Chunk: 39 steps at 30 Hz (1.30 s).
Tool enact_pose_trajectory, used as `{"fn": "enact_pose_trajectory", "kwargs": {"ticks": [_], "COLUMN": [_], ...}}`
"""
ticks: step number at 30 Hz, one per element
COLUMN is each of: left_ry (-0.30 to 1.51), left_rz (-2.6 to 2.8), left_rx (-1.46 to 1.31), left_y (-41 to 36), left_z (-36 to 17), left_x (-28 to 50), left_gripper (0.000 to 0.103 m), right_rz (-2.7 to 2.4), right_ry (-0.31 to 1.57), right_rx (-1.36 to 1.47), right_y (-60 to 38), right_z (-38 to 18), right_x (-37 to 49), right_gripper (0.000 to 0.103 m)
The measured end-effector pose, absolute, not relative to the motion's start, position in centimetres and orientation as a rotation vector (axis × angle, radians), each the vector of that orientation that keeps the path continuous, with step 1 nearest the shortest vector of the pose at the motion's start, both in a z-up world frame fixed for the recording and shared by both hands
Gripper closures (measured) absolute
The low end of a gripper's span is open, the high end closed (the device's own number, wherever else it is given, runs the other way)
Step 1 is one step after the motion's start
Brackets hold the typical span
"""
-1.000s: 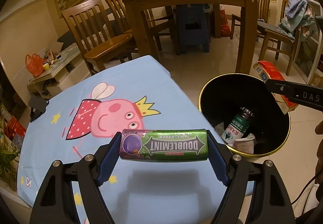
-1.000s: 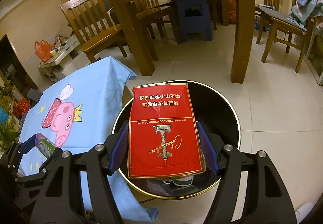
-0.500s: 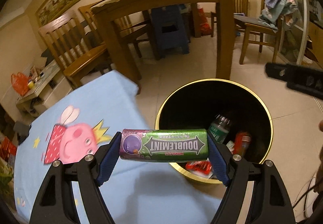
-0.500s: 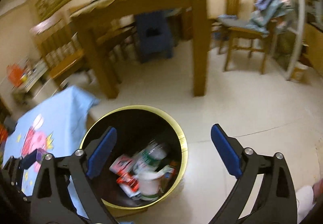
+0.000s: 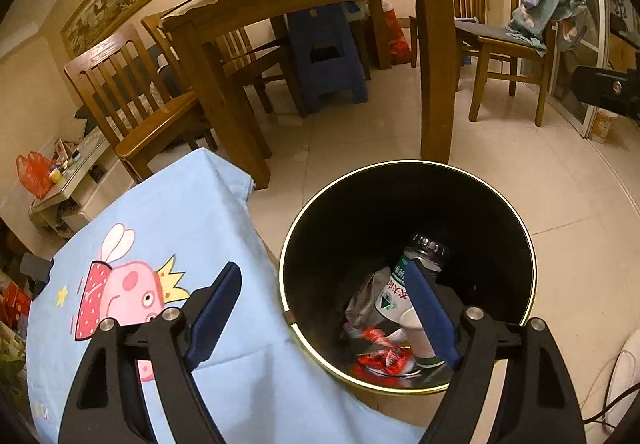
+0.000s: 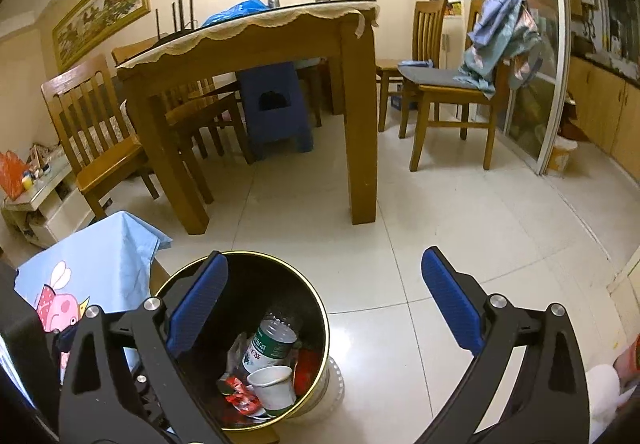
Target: Collect trash
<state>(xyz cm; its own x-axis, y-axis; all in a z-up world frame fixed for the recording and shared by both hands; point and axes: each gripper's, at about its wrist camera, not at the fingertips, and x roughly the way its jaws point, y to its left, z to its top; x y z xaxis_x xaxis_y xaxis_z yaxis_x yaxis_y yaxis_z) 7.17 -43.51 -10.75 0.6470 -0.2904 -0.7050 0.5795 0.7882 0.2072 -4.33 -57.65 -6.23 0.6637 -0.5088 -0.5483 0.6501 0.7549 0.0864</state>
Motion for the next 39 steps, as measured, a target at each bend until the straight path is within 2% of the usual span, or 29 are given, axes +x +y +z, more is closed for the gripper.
{"fn": "enact_pose_trajectory", "kwargs": {"ticks": [5, 12, 17, 22, 26, 32, 39], "left_ry": [0.671, 0.644, 0.611, 0.585, 0.557, 0.522, 0.521], "left_rz": [-0.477, -0.345, -0.208, -0.116, -0.08, -0.08, -0.086], "left_rx": [0.407, 0.329, 0.292, 0.281, 0.266, 0.201, 0.149], "left_y": [-40.9, -33.2, -26.1, -19.1, -15.0, -10.4, -7.1], "left_z": [-9.1, -6.5, -4.4, -2.6, -1.3, 0.5, 0.9], "left_x": [6.8, 6.7, 6.3, 5.1, 3.4, 1.5, 0.6], "left_gripper": [0.014, 0.007, 0.007, 0.007, 0.007, 0.007, 0.007], "right_rz": [-0.643, -0.469, -0.257, -0.16, -0.188, -0.221, -0.187], "right_ry": [0.52, 0.575, 0.666, 0.579, 0.489, 0.442, 0.536], "right_rx": [0.256, 0.194, 0.166, 0.213, 0.097, 0.035, 0.076], "right_y": [-55.7, -49.6, -41.7, -34.2, -28.2, -24.3, -23.1], "right_z": [-5.6, -6.2, -7.4, -4.8, -1.3, 1.2, -0.9], "right_x": [-3.8, -0.5, 1.6, -0.9, -3.7, -5.3, -4.6], "right_gripper": [0.006, 0.006, 0.006, 0.006, 0.006, 0.006, 0.006]}}
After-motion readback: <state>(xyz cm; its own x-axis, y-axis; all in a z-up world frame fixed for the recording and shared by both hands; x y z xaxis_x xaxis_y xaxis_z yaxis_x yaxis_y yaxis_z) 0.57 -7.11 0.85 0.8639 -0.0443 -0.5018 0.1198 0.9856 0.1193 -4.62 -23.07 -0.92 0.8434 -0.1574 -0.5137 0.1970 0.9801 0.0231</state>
